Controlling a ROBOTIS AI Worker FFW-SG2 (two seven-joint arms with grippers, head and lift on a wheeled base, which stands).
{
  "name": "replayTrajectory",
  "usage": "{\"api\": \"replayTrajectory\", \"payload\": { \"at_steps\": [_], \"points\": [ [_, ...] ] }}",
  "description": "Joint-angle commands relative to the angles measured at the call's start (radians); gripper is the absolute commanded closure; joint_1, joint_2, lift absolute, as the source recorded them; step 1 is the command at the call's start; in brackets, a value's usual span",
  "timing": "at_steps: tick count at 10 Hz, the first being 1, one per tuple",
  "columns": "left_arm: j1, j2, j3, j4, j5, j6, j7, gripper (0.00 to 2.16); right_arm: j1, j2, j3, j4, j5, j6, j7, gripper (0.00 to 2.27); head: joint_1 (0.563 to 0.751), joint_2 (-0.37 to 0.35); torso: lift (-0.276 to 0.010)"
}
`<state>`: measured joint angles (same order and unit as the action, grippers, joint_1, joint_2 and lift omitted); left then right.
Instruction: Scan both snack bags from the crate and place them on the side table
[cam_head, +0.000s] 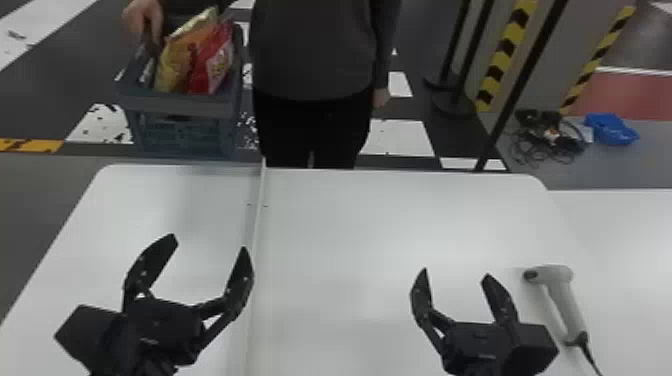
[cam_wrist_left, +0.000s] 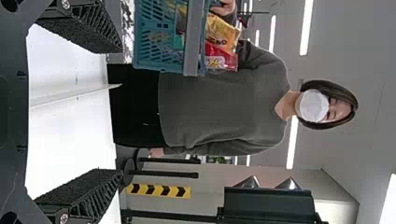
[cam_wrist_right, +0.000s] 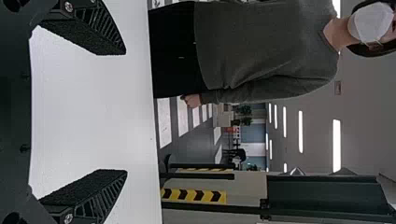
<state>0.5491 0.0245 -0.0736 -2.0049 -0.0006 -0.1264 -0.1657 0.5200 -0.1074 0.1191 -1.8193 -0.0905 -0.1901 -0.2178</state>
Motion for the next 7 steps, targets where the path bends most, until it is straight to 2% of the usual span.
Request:
{"api": "replayTrajectory", "payload": {
  "at_steps": [1,7],
  "points": [
    [0.0,0.0,-0.002,0.0,-0.003,0.0,0.0,0.08,0.0,0.0,0.001,0.0,0.0,-0.001,0.0,0.08,0.695,-0.1,-0.095],
    [0.003,0.003,-0.009,-0.012,-0.006,0.003,-0.015,0.08,-0.001,-0.003,0.007,0.0,0.0,-0.001,0.0,0.08,0.695,-0.106,-0.095]
  ]
}}
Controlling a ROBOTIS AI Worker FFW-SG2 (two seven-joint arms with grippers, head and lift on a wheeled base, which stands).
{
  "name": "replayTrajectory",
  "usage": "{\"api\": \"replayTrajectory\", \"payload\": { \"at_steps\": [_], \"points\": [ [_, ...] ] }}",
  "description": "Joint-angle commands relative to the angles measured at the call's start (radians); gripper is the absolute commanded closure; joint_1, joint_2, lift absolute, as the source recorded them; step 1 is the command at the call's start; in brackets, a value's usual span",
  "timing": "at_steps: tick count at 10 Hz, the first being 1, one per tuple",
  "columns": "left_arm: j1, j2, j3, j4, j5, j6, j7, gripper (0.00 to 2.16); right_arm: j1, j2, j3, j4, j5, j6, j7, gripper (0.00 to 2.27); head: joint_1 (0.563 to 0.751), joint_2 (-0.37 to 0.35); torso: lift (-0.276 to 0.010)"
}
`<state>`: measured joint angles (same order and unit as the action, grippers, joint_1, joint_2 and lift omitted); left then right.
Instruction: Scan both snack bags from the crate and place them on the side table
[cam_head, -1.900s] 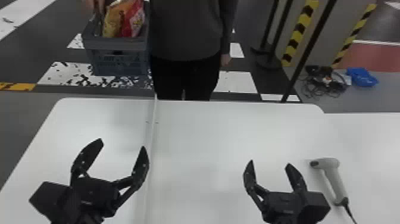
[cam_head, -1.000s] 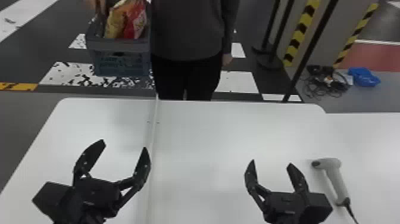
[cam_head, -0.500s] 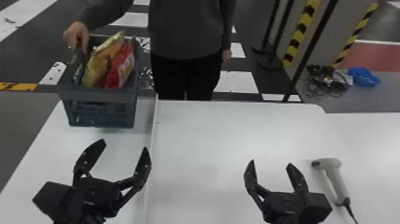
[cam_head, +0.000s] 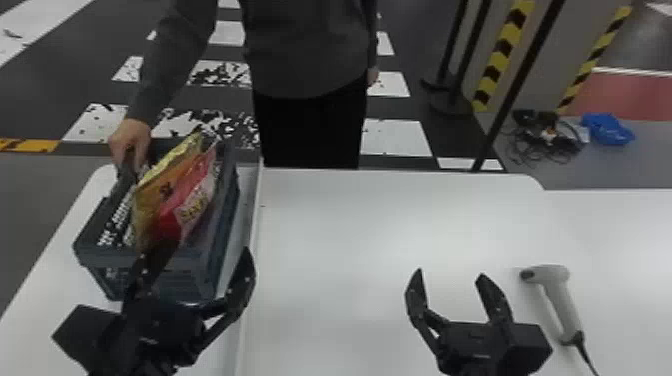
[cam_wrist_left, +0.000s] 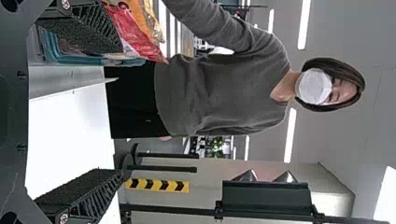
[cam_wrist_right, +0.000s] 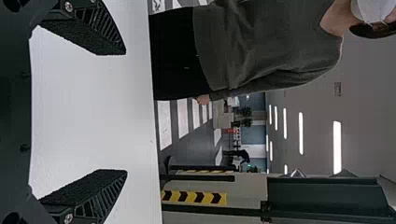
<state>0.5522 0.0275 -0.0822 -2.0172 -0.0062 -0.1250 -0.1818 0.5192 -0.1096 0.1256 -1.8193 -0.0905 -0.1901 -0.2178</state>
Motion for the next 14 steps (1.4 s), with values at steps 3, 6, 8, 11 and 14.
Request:
{"api": "replayTrajectory", "payload": {
  "at_steps": [3,6,8,11,14],
  "points": [
    [-0.002,0.002,-0.002,-0.002,0.0,0.002,-0.005,0.08,-0.002,-0.001,0.0,0.0,0.002,0.002,0.0,0.08,0.695,-0.107,-0.095],
    [-0.006,0.003,-0.004,-0.008,0.0,0.002,-0.005,0.08,-0.004,-0.002,0.002,0.003,0.003,0.002,0.0,0.08,0.695,-0.108,-0.095],
    [-0.006,0.003,0.001,-0.029,0.0,0.005,-0.004,0.08,-0.005,-0.001,0.002,0.005,0.003,0.002,0.0,0.08,0.695,-0.108,-0.095],
    [0.011,0.005,0.036,-0.092,0.003,0.02,-0.001,0.08,-0.007,-0.001,0.003,0.011,0.003,0.002,0.0,0.08,0.695,-0.097,-0.095],
    [0.008,0.008,0.102,-0.097,0.018,0.029,-0.004,0.08,-0.008,-0.001,0.003,0.015,0.003,0.002,0.0,0.08,0.695,-0.064,-0.095]
  ]
}}
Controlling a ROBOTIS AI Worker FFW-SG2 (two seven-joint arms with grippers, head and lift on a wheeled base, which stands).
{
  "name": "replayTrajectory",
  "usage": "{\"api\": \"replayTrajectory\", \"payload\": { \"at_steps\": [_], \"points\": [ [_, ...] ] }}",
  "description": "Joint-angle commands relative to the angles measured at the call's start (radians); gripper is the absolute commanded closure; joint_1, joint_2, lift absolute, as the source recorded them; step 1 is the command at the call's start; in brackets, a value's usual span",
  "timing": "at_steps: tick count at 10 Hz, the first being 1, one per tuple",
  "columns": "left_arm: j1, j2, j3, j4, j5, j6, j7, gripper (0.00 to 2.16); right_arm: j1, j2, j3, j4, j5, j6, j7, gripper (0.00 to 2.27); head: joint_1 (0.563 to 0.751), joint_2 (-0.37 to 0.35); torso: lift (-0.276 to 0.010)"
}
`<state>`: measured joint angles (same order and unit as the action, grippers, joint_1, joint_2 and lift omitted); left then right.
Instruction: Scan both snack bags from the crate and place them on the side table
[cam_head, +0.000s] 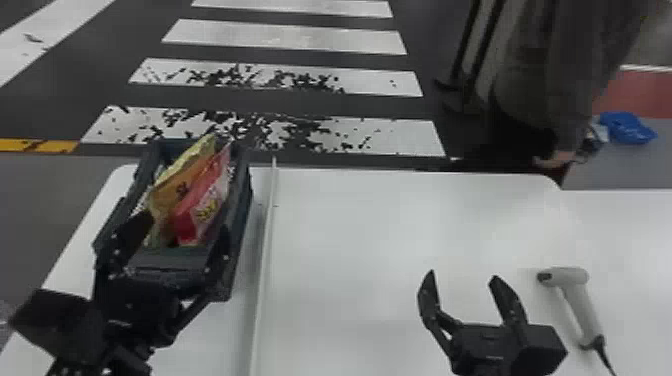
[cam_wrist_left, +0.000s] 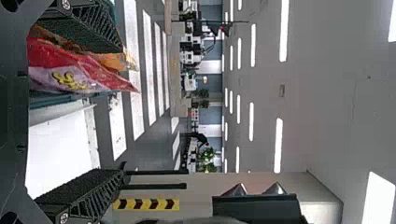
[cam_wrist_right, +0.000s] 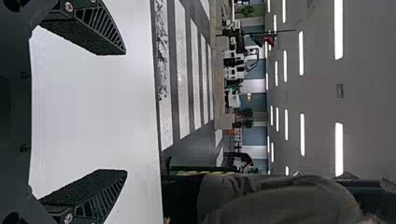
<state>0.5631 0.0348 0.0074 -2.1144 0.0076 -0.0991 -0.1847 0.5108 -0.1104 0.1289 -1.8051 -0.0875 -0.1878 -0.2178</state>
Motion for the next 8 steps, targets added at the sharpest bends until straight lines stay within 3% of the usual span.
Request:
{"api": "replayTrajectory", "payload": {
  "at_steps": [1,4,8],
  "points": [
    [-0.014,0.002,0.029,0.005,0.008,0.022,-0.004,0.08,0.0,0.0,0.001,0.001,0.0,0.0,0.0,0.08,0.695,-0.045,-0.095],
    [-0.081,0.004,0.057,0.045,0.014,0.071,-0.015,0.08,0.0,0.0,0.005,0.0,0.0,0.0,0.002,0.08,0.695,-0.014,-0.095],
    [-0.23,0.004,0.089,0.142,0.015,0.224,-0.065,0.1,0.005,0.0,0.005,-0.005,0.002,0.0,0.002,0.08,0.695,0.016,-0.095]
  ]
}}
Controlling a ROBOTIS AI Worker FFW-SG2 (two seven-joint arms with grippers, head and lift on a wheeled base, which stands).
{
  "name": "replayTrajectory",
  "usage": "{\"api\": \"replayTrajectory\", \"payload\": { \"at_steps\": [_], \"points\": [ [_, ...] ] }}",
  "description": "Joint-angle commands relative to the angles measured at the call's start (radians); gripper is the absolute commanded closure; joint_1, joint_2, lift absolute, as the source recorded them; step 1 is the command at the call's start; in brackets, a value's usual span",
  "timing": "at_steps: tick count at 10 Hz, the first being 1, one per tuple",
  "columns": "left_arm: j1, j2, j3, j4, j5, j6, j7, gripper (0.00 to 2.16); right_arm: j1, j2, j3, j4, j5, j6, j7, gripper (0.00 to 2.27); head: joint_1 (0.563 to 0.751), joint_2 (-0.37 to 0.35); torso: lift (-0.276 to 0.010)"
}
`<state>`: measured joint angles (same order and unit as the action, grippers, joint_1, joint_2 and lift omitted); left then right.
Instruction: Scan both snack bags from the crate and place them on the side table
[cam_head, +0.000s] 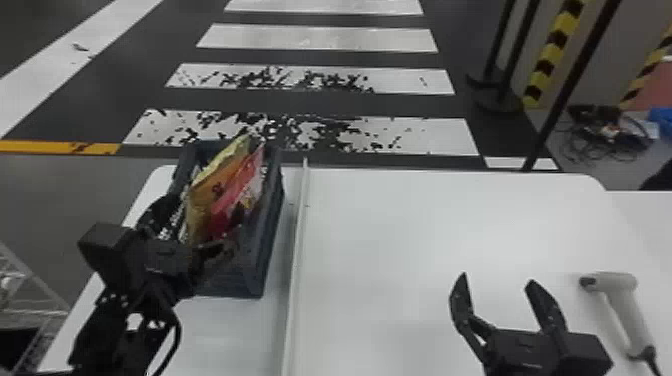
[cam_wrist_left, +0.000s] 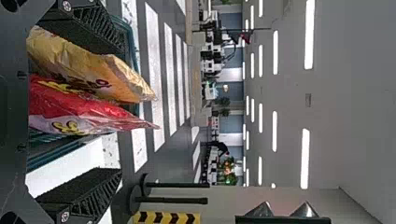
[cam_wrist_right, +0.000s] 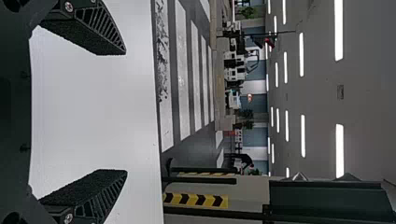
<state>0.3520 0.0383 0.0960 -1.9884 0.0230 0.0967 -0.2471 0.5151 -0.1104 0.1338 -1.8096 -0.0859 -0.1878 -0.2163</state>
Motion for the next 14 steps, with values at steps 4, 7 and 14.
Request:
{"api": "replayTrajectory", "payload": {
  "at_steps": [4,7,14],
  "points": [
    [-0.07,0.0,0.001,0.059,-0.012,0.074,-0.031,0.23,0.003,-0.002,0.0,-0.002,0.0,0.0,0.0,0.08,0.695,0.015,-0.095],
    [-0.082,-0.002,0.002,0.071,-0.014,0.13,-0.054,1.14,0.002,-0.002,0.0,-0.002,0.0,0.0,-0.001,0.08,0.695,0.01,-0.095],
    [-0.07,-0.002,0.024,-0.021,-0.029,0.252,-0.009,2.14,0.0,-0.002,0.003,-0.002,0.003,0.0,0.0,0.08,0.695,0.038,-0.095]
  ]
}}
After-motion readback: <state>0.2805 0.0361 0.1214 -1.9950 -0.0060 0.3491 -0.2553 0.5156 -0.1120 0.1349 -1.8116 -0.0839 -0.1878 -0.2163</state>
